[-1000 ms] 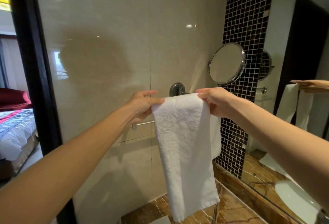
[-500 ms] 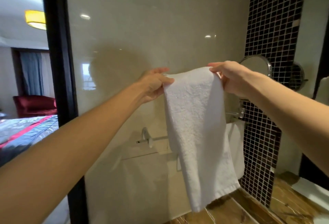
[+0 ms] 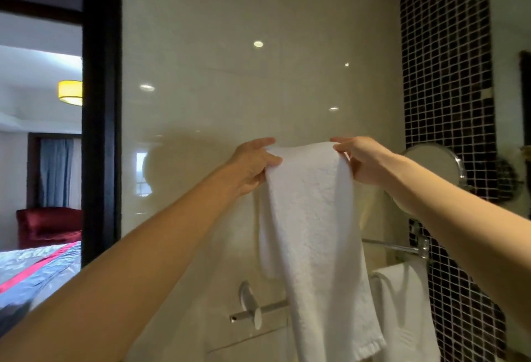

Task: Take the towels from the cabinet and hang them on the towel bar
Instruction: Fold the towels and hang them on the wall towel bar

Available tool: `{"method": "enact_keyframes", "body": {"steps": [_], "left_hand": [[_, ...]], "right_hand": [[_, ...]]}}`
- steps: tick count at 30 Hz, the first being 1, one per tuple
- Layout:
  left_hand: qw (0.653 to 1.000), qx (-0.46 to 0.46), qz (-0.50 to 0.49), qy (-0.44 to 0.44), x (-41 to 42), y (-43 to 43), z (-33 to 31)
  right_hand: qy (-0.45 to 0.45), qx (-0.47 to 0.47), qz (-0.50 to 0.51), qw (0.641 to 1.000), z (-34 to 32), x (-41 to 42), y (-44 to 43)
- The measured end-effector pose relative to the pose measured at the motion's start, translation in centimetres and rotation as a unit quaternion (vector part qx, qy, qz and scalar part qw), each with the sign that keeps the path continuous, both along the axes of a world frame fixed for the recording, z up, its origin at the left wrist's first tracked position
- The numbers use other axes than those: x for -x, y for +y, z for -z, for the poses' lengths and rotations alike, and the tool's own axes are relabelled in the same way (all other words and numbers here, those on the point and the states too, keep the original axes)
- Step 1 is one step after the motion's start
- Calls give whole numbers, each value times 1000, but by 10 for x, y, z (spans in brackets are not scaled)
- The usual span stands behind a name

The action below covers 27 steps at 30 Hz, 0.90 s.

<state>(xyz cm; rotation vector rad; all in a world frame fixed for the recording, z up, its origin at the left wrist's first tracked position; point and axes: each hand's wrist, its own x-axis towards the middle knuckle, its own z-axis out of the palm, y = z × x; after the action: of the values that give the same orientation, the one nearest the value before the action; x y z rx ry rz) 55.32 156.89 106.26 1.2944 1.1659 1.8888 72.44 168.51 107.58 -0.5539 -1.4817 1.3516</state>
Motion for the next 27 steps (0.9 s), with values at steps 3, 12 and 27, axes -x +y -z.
{"method": "enact_keyframes", "body": {"steps": [3,12,27], "left_hand": [[1000,21,2,8,15,12,6],[993,109,30,46,31,28,52],[973,195,-43,115,26,49,149]], "right_hand": [[-19,7,17,1000,8,14,16],[-103,33,21,994,50,27,43],[-257,96,55,960,150,32,66]]}}
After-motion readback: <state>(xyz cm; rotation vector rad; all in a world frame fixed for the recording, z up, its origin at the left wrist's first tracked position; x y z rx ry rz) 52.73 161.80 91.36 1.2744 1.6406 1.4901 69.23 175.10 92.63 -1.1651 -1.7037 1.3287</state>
